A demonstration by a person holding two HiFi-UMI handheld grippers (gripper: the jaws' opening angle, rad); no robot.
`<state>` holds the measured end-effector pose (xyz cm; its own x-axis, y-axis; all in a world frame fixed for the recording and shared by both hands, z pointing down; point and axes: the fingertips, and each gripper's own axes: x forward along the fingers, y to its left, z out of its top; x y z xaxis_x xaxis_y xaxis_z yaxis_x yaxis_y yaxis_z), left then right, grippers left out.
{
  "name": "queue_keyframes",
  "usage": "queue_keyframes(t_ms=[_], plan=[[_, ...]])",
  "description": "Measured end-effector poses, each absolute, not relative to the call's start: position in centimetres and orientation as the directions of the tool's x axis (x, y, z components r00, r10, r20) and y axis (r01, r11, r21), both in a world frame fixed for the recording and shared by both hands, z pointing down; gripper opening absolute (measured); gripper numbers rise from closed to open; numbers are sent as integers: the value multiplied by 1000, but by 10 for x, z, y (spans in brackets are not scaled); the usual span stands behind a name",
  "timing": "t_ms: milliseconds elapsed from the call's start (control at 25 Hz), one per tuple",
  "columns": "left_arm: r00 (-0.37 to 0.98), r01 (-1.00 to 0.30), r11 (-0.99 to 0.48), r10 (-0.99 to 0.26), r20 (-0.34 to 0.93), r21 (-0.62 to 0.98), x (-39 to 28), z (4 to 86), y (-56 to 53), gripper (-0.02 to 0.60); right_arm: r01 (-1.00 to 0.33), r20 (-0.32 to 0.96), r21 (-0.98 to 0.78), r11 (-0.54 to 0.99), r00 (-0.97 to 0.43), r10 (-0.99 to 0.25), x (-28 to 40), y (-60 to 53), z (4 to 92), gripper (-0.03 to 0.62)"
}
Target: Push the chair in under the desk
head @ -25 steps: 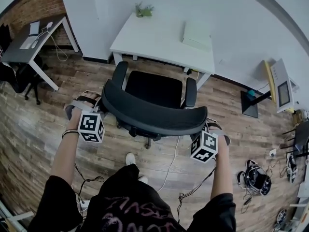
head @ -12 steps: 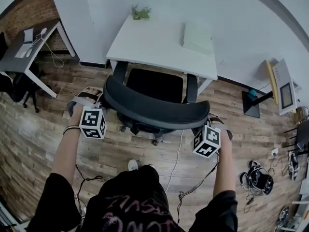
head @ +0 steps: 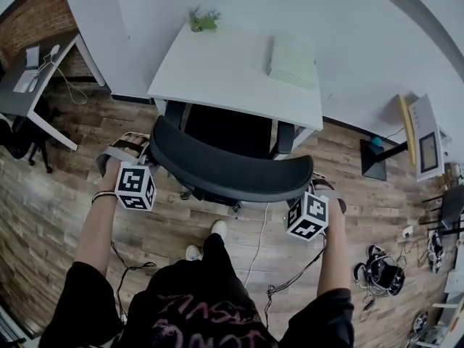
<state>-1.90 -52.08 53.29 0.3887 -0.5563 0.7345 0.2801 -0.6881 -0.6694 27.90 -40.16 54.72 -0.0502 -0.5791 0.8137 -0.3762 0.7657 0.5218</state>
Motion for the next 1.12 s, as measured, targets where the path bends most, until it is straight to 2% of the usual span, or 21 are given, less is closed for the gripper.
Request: queue_keyframes(t_ms=[680,1120], plan=[[388,261,-693,-562,730,-672,42,536,-609,109,-366,809,528,766,-58,-585,344,-499,549,147],[378,254,-697,-567,732,-671,59,536,-657,109,-359,805,533,766,-65,-590,361,-549,548,149]])
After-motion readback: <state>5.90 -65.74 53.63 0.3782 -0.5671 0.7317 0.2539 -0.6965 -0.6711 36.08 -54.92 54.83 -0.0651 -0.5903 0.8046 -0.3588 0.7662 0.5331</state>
